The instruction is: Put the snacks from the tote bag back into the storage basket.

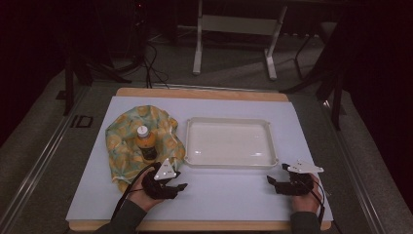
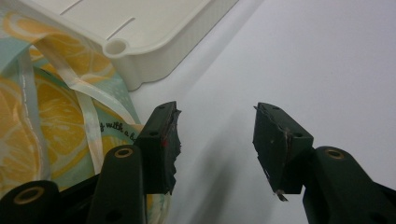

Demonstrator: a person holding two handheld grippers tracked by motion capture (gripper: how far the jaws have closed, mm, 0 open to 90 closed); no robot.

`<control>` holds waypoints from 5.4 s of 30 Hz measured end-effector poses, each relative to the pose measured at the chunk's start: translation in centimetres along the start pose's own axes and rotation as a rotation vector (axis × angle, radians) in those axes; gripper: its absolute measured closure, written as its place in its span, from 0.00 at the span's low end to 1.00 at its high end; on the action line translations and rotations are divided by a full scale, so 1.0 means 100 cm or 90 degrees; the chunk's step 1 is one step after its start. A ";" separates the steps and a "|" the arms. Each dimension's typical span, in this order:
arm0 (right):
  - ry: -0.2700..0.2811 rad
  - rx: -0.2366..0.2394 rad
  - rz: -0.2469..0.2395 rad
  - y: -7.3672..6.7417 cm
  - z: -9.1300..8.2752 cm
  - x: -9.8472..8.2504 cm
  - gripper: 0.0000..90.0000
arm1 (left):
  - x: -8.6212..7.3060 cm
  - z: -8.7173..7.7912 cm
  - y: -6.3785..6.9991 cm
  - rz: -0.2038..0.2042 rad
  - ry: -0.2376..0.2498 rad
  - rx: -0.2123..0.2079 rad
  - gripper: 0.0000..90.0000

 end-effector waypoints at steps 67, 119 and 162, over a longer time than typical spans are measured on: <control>0.002 0.008 0.002 -0.001 0.000 0.000 0.20 | -0.002 -0.057 -0.031 0.025 -0.016 0.034 0.56; -0.006 0.009 -0.008 -0.002 0.001 -0.001 0.19 | -0.006 -0.097 -0.071 0.018 -0.045 0.086 0.53; -0.008 0.011 -0.010 -0.002 0.001 -0.001 0.19 | -0.001 -0.125 -0.095 0.058 -0.079 0.094 0.53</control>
Point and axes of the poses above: each handheld gripper's, and its own axes: z roughly forward along the jaws, x roughly out of its top, y roughly to its right, the point moved 10 cm from there along z, roughly forward along the jaws, and after that the axes turned 4 degrees about -y, right-handed, at the moved point
